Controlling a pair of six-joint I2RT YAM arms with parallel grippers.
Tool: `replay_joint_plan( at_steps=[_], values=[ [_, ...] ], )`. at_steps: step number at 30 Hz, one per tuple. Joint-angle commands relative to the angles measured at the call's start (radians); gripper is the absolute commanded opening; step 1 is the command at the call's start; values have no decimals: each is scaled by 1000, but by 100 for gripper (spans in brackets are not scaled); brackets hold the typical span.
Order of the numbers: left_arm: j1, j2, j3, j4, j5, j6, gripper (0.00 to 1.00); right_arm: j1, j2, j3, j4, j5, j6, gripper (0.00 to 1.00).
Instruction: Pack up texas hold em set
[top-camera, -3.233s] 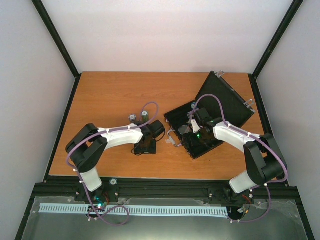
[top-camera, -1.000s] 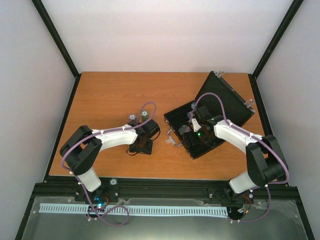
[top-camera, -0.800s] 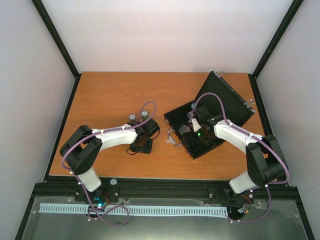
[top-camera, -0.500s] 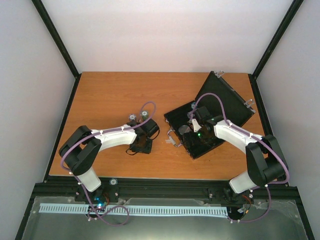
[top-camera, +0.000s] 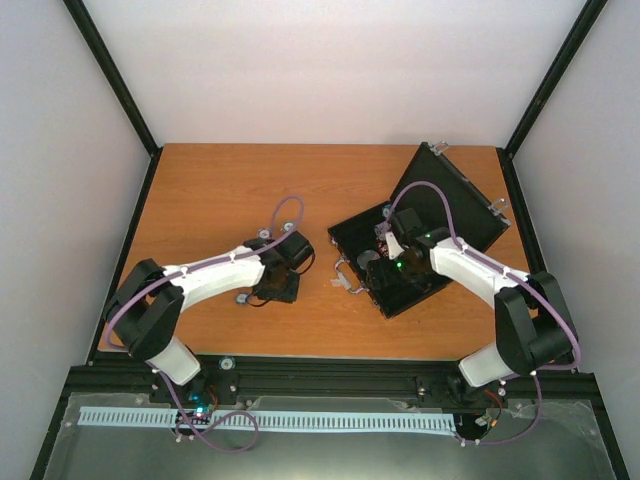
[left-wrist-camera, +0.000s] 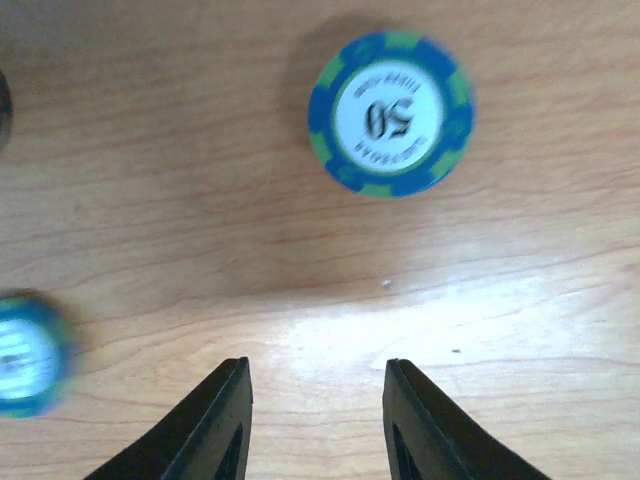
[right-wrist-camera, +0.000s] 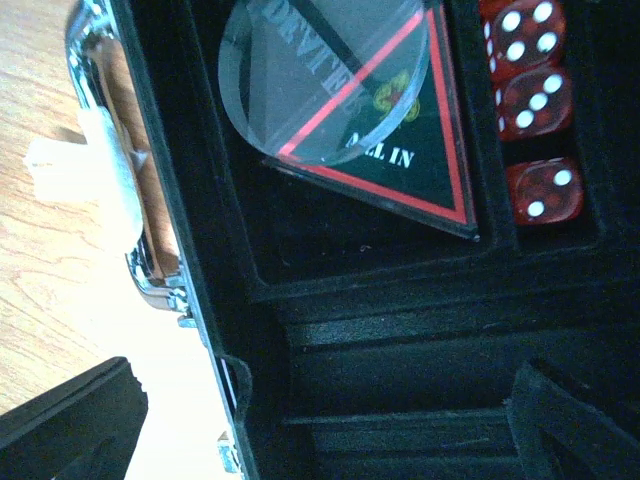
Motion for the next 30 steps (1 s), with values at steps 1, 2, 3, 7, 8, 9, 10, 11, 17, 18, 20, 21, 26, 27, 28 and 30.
replay_joint_plan(
  at_steps=[1, 2, 3, 7, 8, 9, 10, 11, 17, 18, 20, 21, 26, 27, 28, 30],
  values=[
    [7, -57, 82, -45, -2, 12, 38, -18, -45, 48, -11, 17, 22, 100],
    [7, -61, 90, -48, 3, 12, 38, -22, -53, 55, -13, 17, 25, 100],
    [7, -65, 100, -51, 8, 12, 38, -26, -60, 60, -13, 17, 27, 100],
    [8, -69, 104, -54, 11, 13, 46, -36, -70, 75, -23, 19, 26, 100],
    [7, -66, 102, -54, 6, 15, 49, -37, -70, 74, -25, 19, 24, 100],
    [7, -61, 100, -53, 0, 18, 54, -37, -70, 73, -26, 18, 25, 100],
    [7, -58, 98, -51, -4, 21, 63, -37, -69, 71, -26, 19, 25, 100],
    [9, -57, 94, -47, -9, 23, 75, -37, -69, 70, -27, 18, 26, 100],
    [42, -29, 142, -76, -21, 66, 100, -38, -71, 53, -24, 18, 26, 100],
    [42, -15, 162, -87, -27, 72, 100, -38, -68, 50, -22, 18, 26, 100],
    [44, 17, 198, -100, -34, 72, 100, -38, -63, 47, -18, 17, 27, 100],
    [44, 43, 214, -105, -34, 68, 100, -39, -59, 46, -14, 17, 27, 100],
    [44, 112, 269, -69, 0, 45, 100, -38, -46, 48, -9, 19, 24, 100],
    [44, 126, 279, -67, 5, 41, 100, -38, -43, 48, -9, 19, 21, 100],
    [44, 144, 288, -68, 10, 37, 100, -40, -41, 49, -10, 19, 21, 100],
    [46, 175, 300, -69, 15, 34, 100, -42, -38, 48, -12, 20, 16, 100]
  ],
)
